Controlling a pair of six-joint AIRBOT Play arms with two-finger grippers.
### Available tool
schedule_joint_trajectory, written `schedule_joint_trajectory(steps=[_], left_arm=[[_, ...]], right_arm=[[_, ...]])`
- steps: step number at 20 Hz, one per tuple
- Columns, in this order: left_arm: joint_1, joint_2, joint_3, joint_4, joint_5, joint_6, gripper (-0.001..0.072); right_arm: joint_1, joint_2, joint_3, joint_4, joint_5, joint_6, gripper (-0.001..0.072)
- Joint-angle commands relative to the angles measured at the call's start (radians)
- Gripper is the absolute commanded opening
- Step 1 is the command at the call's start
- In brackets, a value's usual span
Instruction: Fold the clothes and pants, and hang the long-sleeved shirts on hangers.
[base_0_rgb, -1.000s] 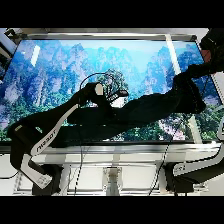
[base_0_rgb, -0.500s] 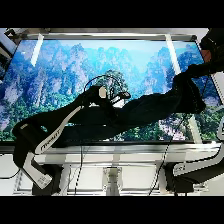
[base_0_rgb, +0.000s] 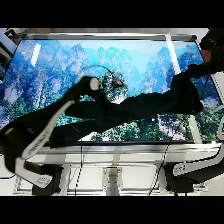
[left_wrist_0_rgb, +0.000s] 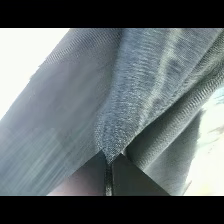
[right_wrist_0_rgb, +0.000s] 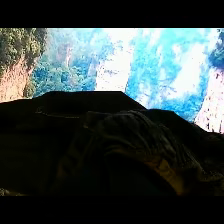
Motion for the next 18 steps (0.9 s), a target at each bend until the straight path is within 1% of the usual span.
schedule_joint_trajectory(steps=[1,3,4,7,8,10,12,13,14,15,17,18], left_arm=[[0.108,0.229,0.019,0.265,-0.043,-0.105,0.0024],[0.173,0.384,0.019,0.284,-0.042,-0.109,0.0024],[0.195,0.450,0.019,0.307,-0.039,-0.109,0.0024],[0.224,0.613,0.019,0.428,-0.038,-0.130,0.0024],[0.225,0.649,0.019,0.454,-0.047,-0.135,0.0024],[0.225,0.689,0.019,0.478,-0.081,-0.145,0.0024],[0.225,0.708,0.019,0.544,-0.116,-0.212,0.0024],[0.225,0.712,0.019,0.576,-0.131,-0.248,0.0024],[0.222,0.714,0.019,0.572,-0.149,-0.261,0.0024],[0.204,0.715,0.019,0.555,-0.180,-0.255,0.0024],[0.120,0.715,0.019,0.513,-0.246,-0.146,0.0024],[0.065,0.715,0.019,0.532,-0.256,-0.133,0.0024]], right_arm=[[0.001,0.024,0.008,0.006,-0.038,0.067,0.0021],[0.002,0.062,0.008,0.017,-0.087,0.104,0.0020],[0.002,0.083,0.008,0.044,-0.109,0.106,0.0020],[0.002,0.151,0.008,0.152,-0.134,0.106,0.0019],[0.002,0.177,0.008,0.162,-0.134,0.106,0.0019],[0.002,0.230,0.008,0.135,-0.137,0.115,0.0018],[0.002,0.287,0.008,0.056,-0.154,0.158,0.0018],[0.002,0.314,0.008,0.024,-0.149,0.161,0.0018],[0.002,0.338,0.008,0.003,-0.138,0.170,0.0018],[0.002,0.364,0.008,-0.001,-0.129,0.171,0.0018],[0.002,0.406,0.008,-0.001,-0.127,0.175,0.0018],[0.002,0.423,0.008,-0.004,-0.125,0.176,0.0018]])
